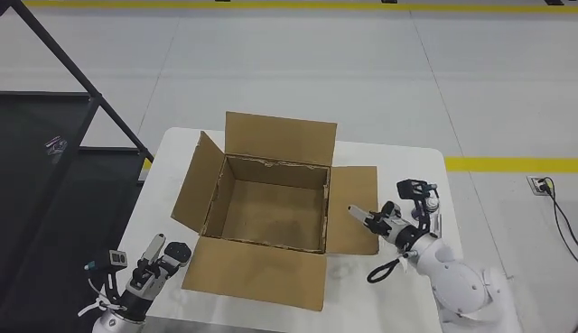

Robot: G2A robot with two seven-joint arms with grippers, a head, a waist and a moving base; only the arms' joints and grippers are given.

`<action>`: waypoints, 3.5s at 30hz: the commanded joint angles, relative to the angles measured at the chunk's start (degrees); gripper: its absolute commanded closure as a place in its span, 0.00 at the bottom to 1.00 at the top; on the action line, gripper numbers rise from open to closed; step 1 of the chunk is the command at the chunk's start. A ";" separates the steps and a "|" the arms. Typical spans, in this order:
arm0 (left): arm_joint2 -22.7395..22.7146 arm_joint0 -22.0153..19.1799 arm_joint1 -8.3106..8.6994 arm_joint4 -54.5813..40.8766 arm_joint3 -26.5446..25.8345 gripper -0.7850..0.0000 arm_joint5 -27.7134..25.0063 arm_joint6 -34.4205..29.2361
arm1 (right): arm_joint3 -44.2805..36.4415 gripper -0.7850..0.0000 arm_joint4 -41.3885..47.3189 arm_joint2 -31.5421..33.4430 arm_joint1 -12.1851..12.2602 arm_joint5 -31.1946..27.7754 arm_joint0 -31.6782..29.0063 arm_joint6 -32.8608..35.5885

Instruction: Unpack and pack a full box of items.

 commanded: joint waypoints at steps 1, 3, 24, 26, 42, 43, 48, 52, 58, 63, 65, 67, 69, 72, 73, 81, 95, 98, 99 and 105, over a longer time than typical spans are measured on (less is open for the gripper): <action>0.00 0.00 0.00 0.00 0.00 0.00 0.00 0.00 | -3.83 0.00 -0.50 3.29 0.43 -0.66 -3.41 -0.36; 0.00 0.00 0.00 0.00 0.00 0.00 0.00 0.00 | -7.28 0.00 -2.19 6.49 0.85 -0.89 -6.77 -0.80; 0.00 0.00 0.00 0.00 0.00 0.00 0.00 0.00 | 3.14 0.00 -22.94 15.66 3.18 1.27 -8.18 7.17; 0.00 0.00 0.00 0.00 0.00 0.00 0.00 0.00 | 3.14 0.00 -22.94 15.66 3.18 1.27 -8.18 7.17; 0.00 0.00 0.00 0.00 0.00 0.00 0.00 0.00 | 12.94 0.00 -33.09 9.70 3.92 2.79 1.25 15.33; 0.00 0.00 0.00 0.00 0.00 0.00 0.00 0.00 | 14.01 0.00 -33.28 9.35 3.99 2.23 2.06 16.16; 0.00 0.00 0.00 0.00 0.00 0.00 0.00 0.00 | 17.68 0.17 -32.02 9.67 4.20 2.71 4.91 16.96; 0.00 0.00 0.00 0.00 0.00 0.00 0.00 0.00 | 19.01 0.40 -31.58 9.51 4.43 1.85 5.84 17.86; 0.00 0.00 0.00 0.00 0.00 0.00 0.00 0.00 | 21.25 0.44 -33.86 7.50 4.62 2.56 7.86 20.37; 0.00 0.00 0.00 0.00 0.00 0.00 0.00 0.00 | 22.77 0.51 -33.60 6.48 4.74 2.16 9.11 21.56; 0.00 0.00 0.00 0.00 0.00 0.00 0.00 0.00 | 23.15 0.52 -33.78 6.01 4.78 2.15 9.38 21.89; 0.00 0.00 0.00 0.00 0.00 0.00 0.00 0.00 | 23.73 0.53 -34.16 5.52 4.82 2.29 9.82 22.53; 0.00 0.00 0.00 0.00 0.00 0.00 0.00 0.00 | 24.57 0.54 -34.53 5.05 4.87 2.38 10.41 23.22; 0.00 0.00 0.00 0.00 0.00 0.00 0.00 0.00 | 25.94 0.55 -35.46 4.37 4.91 3.15 11.38 23.59; 0.00 0.00 0.00 0.00 0.00 0.00 0.00 0.00 | 26.29 0.55 -35.35 4.19 4.91 3.26 11.59 23.52; 0.00 0.00 0.00 0.00 0.00 0.00 0.00 0.00 | 28.57 0.59 -35.34 3.42 4.99 4.43 12.65 23.23; 0.00 0.00 0.00 0.00 0.00 0.00 0.00 0.00 | 31.35 0.71 -33.74 2.83 5.31 3.73 14.03 22.74; 0.00 0.00 0.00 0.00 0.00 0.00 0.00 0.00 | 31.60 0.81 -33.53 2.75 5.40 3.56 14.24 22.81; 0.00 0.00 0.00 0.00 0.00 0.00 0.00 0.00 | 31.65 0.84 -33.36 2.80 5.44 3.54 14.27 22.77; 0.00 0.00 0.00 0.00 0.00 0.00 0.00 0.00 | 28.46 1.00 -31.51 4.59 5.80 3.40 13.02 21.77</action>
